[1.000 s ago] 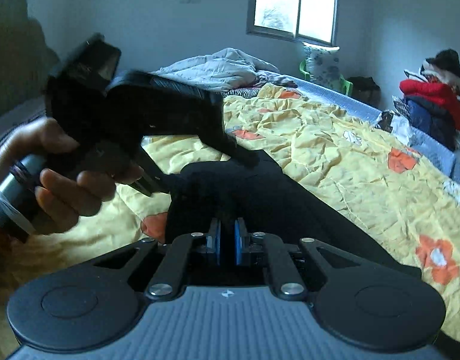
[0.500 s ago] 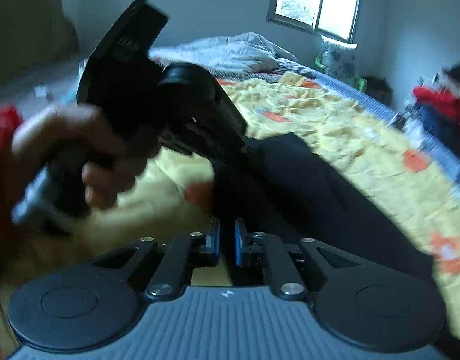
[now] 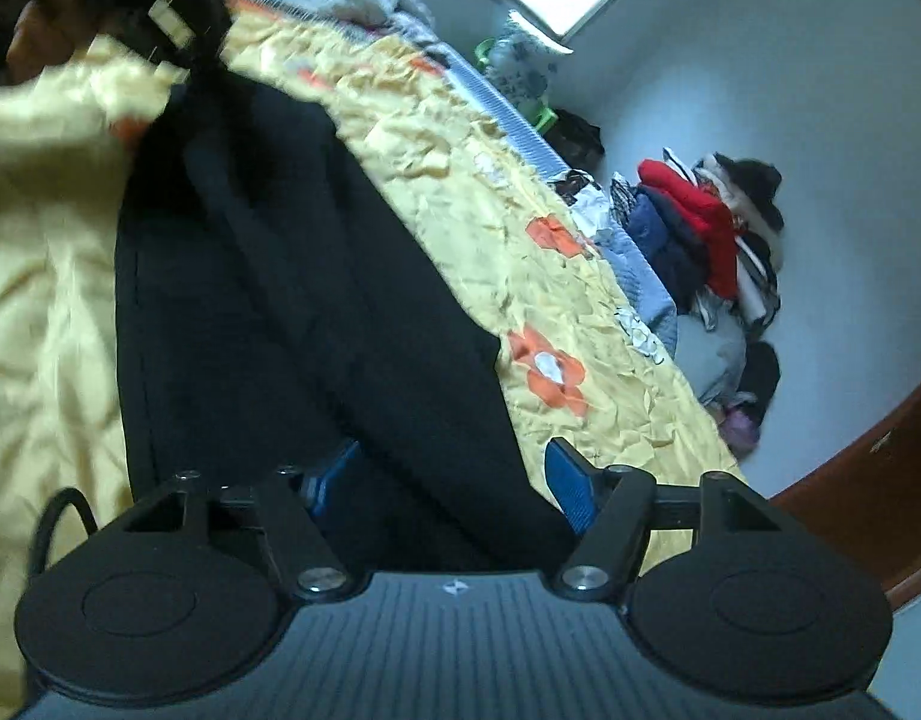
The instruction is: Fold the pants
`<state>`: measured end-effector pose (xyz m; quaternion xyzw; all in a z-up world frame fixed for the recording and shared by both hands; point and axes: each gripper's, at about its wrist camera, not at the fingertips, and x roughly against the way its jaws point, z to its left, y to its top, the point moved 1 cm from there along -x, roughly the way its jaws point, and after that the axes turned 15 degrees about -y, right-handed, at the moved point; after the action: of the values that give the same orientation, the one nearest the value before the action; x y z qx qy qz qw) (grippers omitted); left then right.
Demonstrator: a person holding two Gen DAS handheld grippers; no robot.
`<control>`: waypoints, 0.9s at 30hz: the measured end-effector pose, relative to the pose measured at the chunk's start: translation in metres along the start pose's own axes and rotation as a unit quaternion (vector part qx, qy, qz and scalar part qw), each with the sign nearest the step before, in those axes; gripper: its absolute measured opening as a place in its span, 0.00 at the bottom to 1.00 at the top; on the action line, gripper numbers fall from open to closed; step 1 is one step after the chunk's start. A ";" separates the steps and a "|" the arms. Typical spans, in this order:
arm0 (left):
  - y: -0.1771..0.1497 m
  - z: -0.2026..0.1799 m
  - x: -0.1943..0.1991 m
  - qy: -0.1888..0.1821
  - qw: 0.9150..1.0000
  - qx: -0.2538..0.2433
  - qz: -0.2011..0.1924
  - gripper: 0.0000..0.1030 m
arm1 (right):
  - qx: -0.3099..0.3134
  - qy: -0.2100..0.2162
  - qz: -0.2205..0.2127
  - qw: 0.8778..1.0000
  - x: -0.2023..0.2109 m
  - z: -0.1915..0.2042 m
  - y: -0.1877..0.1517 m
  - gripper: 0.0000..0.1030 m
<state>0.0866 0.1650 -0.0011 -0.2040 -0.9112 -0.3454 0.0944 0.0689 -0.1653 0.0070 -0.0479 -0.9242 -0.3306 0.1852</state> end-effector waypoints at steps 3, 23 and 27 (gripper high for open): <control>0.003 -0.006 0.001 -0.006 1.000 -0.007 -0.004 0.05 | 0.038 -0.016 -0.006 0.999 -0.004 0.020 0.000 0.64; -0.005 0.015 0.011 0.029 0.999 -0.006 0.016 0.06 | 0.002 0.123 0.045 0.991 0.030 0.019 -0.004 0.06; -0.008 0.013 0.006 0.046 0.998 -0.027 0.029 0.06 | 0.000 0.140 0.049 0.989 0.034 0.029 -0.004 0.05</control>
<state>0.0772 0.1703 -0.0141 -0.2167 -0.8898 -0.3763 0.1403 0.0276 -0.1519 -0.0034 -0.0470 -0.8858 -0.3245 0.3285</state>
